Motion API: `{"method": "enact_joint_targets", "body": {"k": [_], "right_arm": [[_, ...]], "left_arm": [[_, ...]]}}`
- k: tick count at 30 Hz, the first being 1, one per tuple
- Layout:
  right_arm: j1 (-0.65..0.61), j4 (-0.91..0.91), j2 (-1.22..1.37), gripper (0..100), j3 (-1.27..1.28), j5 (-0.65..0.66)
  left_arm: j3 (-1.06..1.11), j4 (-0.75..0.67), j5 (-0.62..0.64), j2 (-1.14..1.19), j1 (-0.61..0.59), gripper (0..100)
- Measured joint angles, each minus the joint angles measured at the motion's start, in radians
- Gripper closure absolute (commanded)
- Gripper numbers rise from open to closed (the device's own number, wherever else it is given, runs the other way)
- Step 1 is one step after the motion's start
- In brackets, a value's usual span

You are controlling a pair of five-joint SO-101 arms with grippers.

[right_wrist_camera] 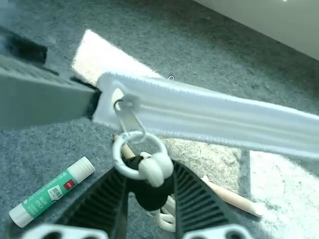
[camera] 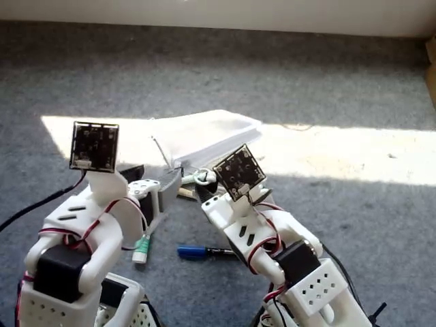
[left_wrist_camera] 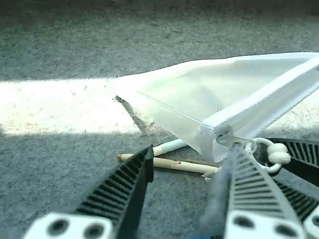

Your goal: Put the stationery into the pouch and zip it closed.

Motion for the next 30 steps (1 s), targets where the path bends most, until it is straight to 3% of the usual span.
{"method": "enact_joint_targets", "body": {"k": [6, 14, 30], "right_arm": [[0.000, -0.032, 0.000, 99.3, 0.008, 0.000], [0.000, -0.035, 0.000, 99.3, 0.008, 0.000], [0.000, -0.035, 0.000, 99.3, 0.008, 0.000]], "left_arm": [[0.000, -0.005, 0.017, -0.078, 0.000, 76], [0.147, -0.170, 0.023, -0.072, 0.000, 78], [0.207, -0.198, -0.005, -0.086, -0.048, 82]]}}
